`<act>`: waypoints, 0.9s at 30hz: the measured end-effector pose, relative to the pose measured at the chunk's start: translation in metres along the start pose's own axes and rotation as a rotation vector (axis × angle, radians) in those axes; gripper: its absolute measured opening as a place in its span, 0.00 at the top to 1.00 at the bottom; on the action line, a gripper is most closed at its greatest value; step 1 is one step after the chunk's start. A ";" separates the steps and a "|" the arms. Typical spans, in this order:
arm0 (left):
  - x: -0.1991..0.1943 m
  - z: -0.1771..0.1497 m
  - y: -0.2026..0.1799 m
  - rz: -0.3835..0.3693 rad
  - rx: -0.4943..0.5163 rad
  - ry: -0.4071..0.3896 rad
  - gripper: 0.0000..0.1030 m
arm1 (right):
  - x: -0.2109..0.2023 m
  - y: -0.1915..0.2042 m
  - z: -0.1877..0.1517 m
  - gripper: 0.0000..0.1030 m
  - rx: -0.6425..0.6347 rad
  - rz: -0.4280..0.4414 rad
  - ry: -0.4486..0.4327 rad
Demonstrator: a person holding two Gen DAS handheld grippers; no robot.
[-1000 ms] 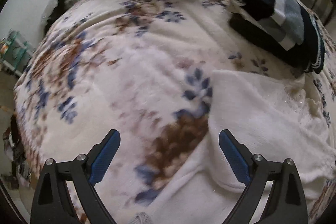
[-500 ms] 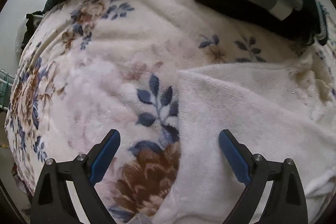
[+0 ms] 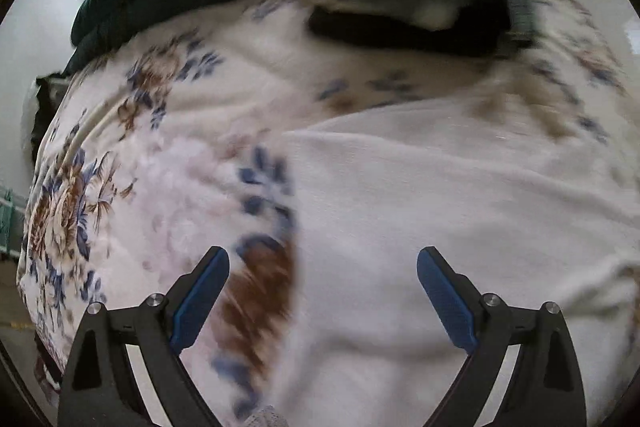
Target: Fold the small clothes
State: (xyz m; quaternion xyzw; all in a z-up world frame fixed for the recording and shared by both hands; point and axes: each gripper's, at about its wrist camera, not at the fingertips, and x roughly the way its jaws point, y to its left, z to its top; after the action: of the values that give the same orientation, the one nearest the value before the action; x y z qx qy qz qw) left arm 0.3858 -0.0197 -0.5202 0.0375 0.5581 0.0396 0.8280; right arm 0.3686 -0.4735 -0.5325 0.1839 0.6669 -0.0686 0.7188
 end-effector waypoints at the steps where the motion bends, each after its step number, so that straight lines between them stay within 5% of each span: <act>1: -0.017 -0.009 -0.015 -0.024 0.011 -0.002 0.07 | -0.013 -0.010 -0.005 0.54 -0.008 0.018 0.007; 5: -0.072 -0.062 -0.092 -0.084 0.096 0.043 0.07 | -0.047 -0.046 -0.017 0.50 -0.064 0.061 0.045; 8: -0.091 -0.123 -0.175 -0.162 0.147 0.155 0.07 | -0.068 -0.088 -0.024 0.50 -0.097 0.074 0.085; 13: -0.075 -0.213 -0.285 -0.242 0.209 0.320 0.07 | -0.073 -0.156 -0.003 0.50 -0.094 0.122 0.110; 19: -0.029 -0.262 -0.345 -0.164 0.210 0.406 0.12 | -0.010 -0.169 0.051 0.50 -0.050 0.235 0.147; 21: -0.025 -0.261 -0.342 -0.148 0.169 0.374 0.30 | 0.015 -0.158 0.069 0.50 -0.050 0.261 0.163; 23: -0.026 -0.258 -0.335 -0.125 0.144 0.352 0.73 | 0.039 -0.141 0.086 0.50 -0.057 0.340 0.190; 24: -0.027 -0.254 -0.329 -0.116 0.131 0.343 0.84 | 0.050 -0.134 0.092 0.50 -0.051 0.372 0.212; 25: -0.030 -0.251 -0.323 -0.118 0.113 0.334 0.92 | 0.061 -0.127 0.098 0.50 -0.039 0.400 0.232; 27: -0.037 -0.243 -0.306 -0.148 0.060 0.319 0.93 | 0.082 -0.113 0.105 0.52 -0.020 0.461 0.276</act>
State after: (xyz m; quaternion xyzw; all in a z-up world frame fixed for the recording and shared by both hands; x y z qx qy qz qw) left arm 0.1540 -0.3234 -0.6095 0.0143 0.6845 -0.0326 0.7281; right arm 0.4361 -0.6032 -0.6279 0.3315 0.6998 0.1290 0.6195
